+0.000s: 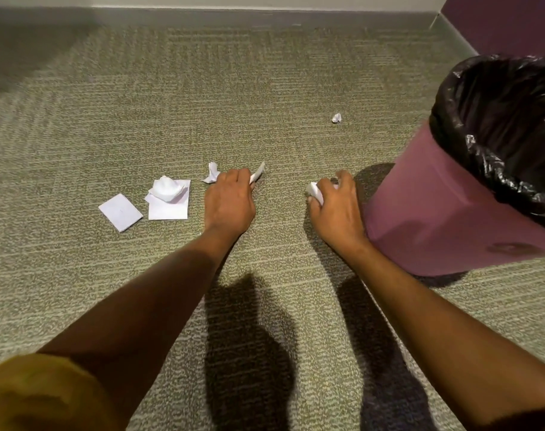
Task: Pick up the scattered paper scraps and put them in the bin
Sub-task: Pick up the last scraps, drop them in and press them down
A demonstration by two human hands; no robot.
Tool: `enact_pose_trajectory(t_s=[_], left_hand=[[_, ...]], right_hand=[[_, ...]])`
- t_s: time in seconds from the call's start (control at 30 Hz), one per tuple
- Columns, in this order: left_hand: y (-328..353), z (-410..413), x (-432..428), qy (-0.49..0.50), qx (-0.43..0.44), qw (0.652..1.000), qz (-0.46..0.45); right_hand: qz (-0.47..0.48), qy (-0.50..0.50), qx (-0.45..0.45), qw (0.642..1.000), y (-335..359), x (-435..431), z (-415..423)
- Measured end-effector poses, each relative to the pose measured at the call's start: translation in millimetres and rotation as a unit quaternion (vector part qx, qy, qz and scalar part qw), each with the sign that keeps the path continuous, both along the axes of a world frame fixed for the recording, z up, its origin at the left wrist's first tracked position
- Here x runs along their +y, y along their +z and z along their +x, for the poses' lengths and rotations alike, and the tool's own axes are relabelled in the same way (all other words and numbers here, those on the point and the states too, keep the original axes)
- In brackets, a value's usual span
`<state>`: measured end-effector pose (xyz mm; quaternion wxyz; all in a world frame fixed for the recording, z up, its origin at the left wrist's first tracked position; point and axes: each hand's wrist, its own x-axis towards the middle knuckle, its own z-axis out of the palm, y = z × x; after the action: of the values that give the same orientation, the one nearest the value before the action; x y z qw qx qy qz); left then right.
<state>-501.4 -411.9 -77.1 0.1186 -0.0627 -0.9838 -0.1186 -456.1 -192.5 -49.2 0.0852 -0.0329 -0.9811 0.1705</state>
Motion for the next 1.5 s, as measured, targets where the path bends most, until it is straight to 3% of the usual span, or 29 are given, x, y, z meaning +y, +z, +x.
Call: enact_pose_trajectory(t_s=[0.17,0.53,0.73,0.9,1.2,1.5], left_hand=[[5,-11,7,0.031,-0.032,0.999,-0.002],[7,-50,16,0.042,-0.047,0.998,-0.004],[-1,-54,13,0.034,-0.011,0.999,-0.003],[-4,-55,11,0.032,0.006,0.999,-0.013],[-5,-57,11,0.030,-0.012,0.999,-0.019],[1,-55,12,0.038,-0.037,0.999,-0.013]], right_hand=[[0.048,-0.059,0.048,0.996,-29,-25,-19],[-0.013,-0.119,0.100,0.988,-33,-9,-154],[-0.016,-0.175,0.036,0.984,-31,9,-208],[0.030,-0.143,-0.043,0.988,-23,29,-238],[0.107,-0.133,0.020,0.985,-33,14,-219],[0.054,-0.100,0.045,0.993,-28,-5,-145]])
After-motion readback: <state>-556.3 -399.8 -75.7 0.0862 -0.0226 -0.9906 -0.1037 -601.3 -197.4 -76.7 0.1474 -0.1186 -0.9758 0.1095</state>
